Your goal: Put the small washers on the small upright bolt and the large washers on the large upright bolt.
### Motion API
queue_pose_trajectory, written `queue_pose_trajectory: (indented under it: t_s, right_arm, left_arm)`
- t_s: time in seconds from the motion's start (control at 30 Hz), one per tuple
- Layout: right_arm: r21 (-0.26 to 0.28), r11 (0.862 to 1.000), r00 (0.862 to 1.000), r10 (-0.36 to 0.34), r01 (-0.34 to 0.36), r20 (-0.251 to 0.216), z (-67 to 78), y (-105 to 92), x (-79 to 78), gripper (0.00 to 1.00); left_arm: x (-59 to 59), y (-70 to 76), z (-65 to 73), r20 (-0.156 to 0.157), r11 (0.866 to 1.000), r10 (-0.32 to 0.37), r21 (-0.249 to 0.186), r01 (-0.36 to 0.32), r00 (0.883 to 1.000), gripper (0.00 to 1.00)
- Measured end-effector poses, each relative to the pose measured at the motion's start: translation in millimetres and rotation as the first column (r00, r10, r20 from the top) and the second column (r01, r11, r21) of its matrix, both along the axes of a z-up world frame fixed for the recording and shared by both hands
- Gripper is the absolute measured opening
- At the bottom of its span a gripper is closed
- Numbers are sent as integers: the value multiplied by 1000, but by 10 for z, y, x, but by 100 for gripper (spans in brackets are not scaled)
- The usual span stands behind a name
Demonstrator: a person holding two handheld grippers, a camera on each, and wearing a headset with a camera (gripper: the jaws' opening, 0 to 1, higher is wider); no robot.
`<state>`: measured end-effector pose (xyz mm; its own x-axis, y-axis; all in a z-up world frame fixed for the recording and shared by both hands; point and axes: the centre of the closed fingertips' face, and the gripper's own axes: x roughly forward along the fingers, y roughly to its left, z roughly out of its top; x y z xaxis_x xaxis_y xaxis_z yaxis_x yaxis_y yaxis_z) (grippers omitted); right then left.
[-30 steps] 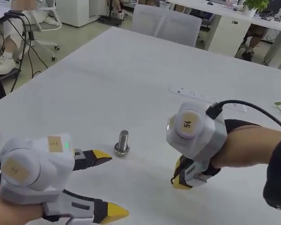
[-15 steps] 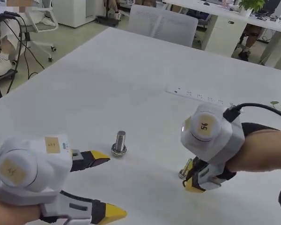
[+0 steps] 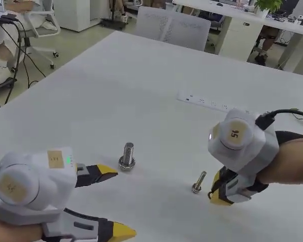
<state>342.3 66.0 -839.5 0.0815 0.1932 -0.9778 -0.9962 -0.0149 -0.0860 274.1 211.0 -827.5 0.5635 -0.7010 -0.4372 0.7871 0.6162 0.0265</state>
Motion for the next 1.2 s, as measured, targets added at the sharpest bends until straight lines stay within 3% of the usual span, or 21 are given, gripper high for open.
queue_pose_trajectory:
  t_s: [0.57,0.87,1.2]
  right_arm:
    - [41,999,998,6,-9,60,311,111,150,14]
    - [47,998,997,29,-32,74,345,221,212,14]
    - [38,998,997,41,-44,65,285,270,210,14]
  left_arm:
    - [1,15,15,3,1000,3,0,-3,1000,67]
    - [6,26,10,1,1000,8,-1,-8,1000,67]
    - [3,40,1,-1,1000,14,-2,-14,1000,67]
